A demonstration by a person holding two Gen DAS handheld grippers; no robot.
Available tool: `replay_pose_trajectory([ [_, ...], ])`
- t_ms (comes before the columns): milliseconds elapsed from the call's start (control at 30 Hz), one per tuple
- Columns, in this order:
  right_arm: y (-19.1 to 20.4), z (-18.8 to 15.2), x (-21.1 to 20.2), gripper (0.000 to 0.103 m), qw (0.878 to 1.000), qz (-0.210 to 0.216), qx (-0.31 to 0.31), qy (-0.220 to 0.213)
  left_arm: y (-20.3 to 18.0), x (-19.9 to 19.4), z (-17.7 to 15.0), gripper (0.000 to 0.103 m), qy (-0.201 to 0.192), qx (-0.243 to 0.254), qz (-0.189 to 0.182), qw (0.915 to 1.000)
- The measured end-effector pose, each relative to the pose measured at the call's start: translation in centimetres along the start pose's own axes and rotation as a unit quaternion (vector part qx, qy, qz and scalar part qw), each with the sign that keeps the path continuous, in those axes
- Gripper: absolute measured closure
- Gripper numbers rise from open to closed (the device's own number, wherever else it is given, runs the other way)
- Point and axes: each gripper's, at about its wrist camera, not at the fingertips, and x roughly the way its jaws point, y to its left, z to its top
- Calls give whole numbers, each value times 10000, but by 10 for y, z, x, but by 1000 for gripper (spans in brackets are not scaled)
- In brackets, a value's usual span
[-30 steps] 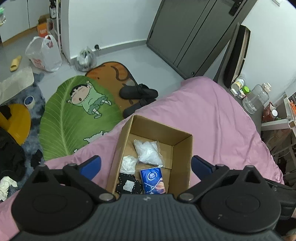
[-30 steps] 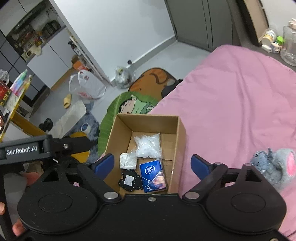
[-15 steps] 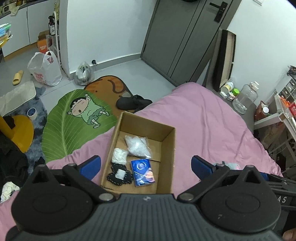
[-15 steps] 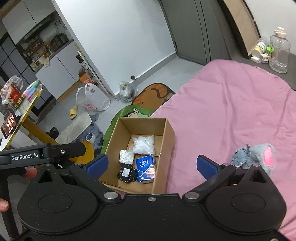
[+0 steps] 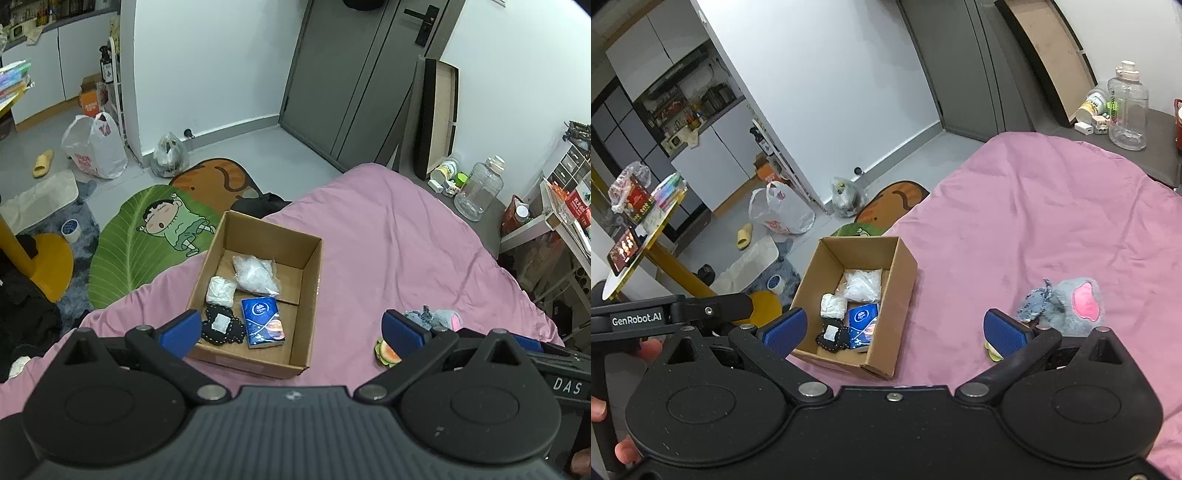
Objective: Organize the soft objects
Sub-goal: 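Move both tools back toward the hamburger and elephant plush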
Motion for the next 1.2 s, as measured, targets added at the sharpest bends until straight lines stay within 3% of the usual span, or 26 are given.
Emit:
replay_pose_trajectory([
  [600,-50,-11,-32,0,9994,246,207,-84,-42,-8,-29,0,-111,-235,13,9997],
  [1200,-102,-19,-25,0,9976,274,634,-23,-97,26,-42,1,70,318,-142,9994],
])
